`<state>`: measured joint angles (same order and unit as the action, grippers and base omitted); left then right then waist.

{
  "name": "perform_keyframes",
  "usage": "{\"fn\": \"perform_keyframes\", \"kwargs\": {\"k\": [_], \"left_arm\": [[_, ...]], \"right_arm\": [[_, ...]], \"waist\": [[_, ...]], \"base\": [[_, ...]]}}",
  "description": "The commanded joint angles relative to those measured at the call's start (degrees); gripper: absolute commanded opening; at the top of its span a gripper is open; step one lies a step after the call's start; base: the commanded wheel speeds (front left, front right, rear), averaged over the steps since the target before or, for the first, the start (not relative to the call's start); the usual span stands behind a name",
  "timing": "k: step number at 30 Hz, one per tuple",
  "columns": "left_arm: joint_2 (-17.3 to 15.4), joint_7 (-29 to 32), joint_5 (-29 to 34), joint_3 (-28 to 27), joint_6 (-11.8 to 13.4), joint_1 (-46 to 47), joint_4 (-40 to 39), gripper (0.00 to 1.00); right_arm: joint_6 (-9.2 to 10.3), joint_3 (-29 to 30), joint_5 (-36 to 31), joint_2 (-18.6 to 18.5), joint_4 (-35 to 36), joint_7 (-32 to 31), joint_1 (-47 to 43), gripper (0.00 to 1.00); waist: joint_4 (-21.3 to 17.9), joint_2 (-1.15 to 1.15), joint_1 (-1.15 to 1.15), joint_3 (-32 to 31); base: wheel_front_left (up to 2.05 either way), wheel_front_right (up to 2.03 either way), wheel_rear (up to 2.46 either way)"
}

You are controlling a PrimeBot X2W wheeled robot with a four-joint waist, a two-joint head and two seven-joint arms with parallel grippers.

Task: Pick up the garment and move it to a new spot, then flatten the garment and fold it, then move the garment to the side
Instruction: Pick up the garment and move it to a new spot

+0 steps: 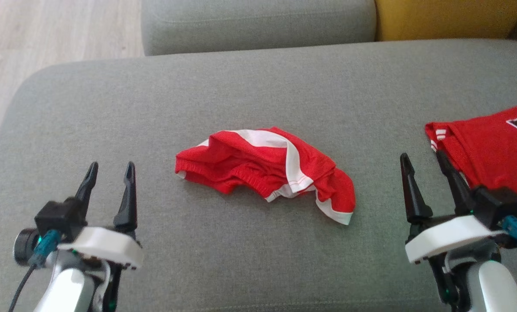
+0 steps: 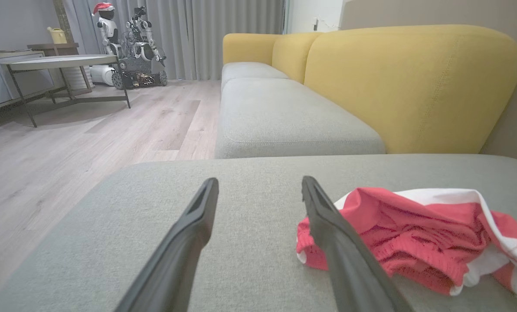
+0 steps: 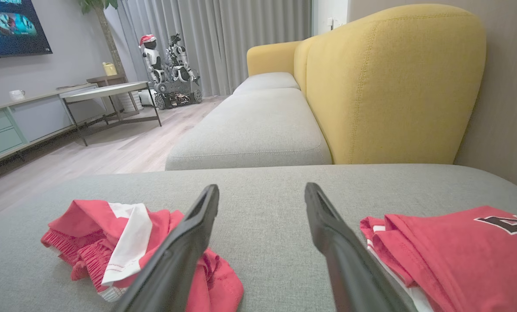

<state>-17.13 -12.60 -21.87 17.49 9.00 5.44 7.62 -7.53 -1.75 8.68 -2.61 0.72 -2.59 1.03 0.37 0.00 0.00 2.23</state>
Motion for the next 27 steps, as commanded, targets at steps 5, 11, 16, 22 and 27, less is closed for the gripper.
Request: {"fn": "perform_keyframes", "kwargs": {"k": [5, 11, 16, 22, 27], "left_arm": [[-3.8, 0.6, 0.8, -2.6, -0.1, -0.2, -3.0, 1.0], [-4.6, 0.6, 1.5, -2.6, 1.1, -2.9, -5.3, 1.0], [-4.6, 1.2, 1.6, -2.0, 1.7, -4.5, -6.8, 1.0], [-4.7, 1.7, 1.7, -1.5, 2.2, -5.5, -7.7, 1.0], [-4.9, 2.3, 2.0, -1.1, 2.7, -5.8, -8.5, 1.0]], "right_arm": [[0.04, -1.0, -1.1, -0.3, 1.9, -0.5, -0.3, 1.0], [0.04, -0.6, -1.6, -0.3, 2.3, -0.8, -1.9, 1.0], [0.04, -0.2, -1.8, -0.3, 2.6, -1.1, -3.2, 1.0], [0.04, -0.1, -2.1, -0.3, 2.8, -1.3, -3.9, 1.0], [0.04, -0.1, -2.4, -0.3, 3.0, -1.4, -4.0, 1.0]], "waist": [[0.6, 0.0, 0.0, -1.8], [0.3, 0.0, 0.0, -3.1], [0.3, 0.0, 0.0, -4.0], [0.5, 0.0, 0.0, -4.4], [0.6, 0.0, 0.0, -4.5]], "base": [[0.0, 0.0, 0.0], [0.0, 0.0, 0.0], [0.0, 0.0, 0.0], [0.0, 0.0, 0.0], [0.0, 0.0, 0.0]]}}
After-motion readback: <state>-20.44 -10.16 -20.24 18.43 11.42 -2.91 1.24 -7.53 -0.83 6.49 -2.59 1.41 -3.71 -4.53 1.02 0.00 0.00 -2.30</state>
